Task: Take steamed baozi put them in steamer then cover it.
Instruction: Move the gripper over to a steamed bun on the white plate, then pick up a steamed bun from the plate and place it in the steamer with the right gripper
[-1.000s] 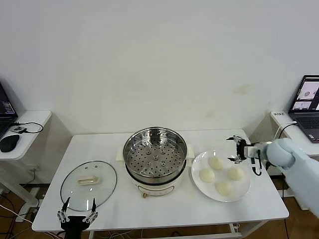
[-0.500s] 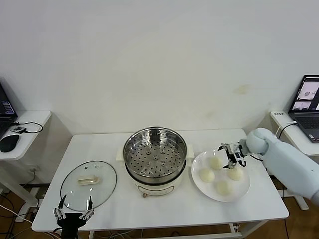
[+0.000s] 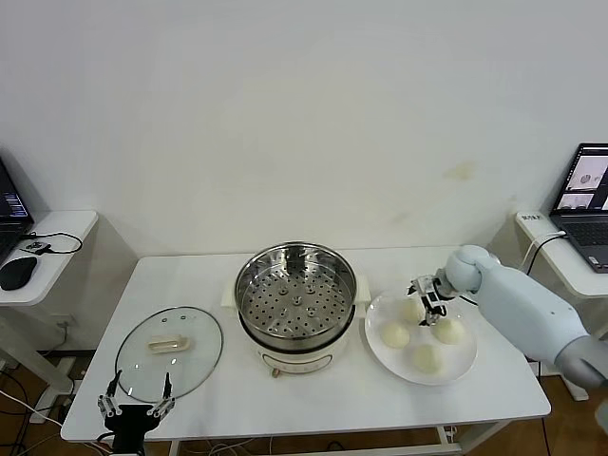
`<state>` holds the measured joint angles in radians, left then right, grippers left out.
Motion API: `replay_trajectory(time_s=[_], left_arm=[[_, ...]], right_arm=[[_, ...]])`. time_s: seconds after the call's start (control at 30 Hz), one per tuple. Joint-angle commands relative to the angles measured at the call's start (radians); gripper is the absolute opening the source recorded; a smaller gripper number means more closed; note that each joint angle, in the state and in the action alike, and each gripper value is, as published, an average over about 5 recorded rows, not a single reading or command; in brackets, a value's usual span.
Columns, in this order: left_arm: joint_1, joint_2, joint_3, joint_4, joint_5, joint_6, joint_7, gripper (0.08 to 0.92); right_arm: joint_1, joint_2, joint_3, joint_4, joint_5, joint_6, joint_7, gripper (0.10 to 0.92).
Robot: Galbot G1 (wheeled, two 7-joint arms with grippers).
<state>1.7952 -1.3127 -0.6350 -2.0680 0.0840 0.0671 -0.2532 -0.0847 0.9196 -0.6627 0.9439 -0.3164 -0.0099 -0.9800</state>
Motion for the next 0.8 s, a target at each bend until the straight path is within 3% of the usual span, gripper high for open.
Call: replay_trajectory(time_s=[0.03, 0.37, 0.8], left_arm=[[-0.001, 0.0, -0.001, 0.001, 0.002, 0.0, -0.001, 0.823], [-0.002, -0.002, -0.002, -0.002, 0.001, -0.001, -0.004, 0.823], [-0.001, 0.007, -0.001, -0.008, -0.002, 0.0, -0.007, 0.823]], right_arm=[[0.016, 0.035, -0.022, -0.045, -0.004, -0.01, -0.01, 0.757], [0.048, -0.006, -0.059, 0.008, 0.027, -0.017, -0.036, 0.573], [0.336, -0.185, -0.235, 0.307, 0.279, -0.069, -0.049, 0.574]])
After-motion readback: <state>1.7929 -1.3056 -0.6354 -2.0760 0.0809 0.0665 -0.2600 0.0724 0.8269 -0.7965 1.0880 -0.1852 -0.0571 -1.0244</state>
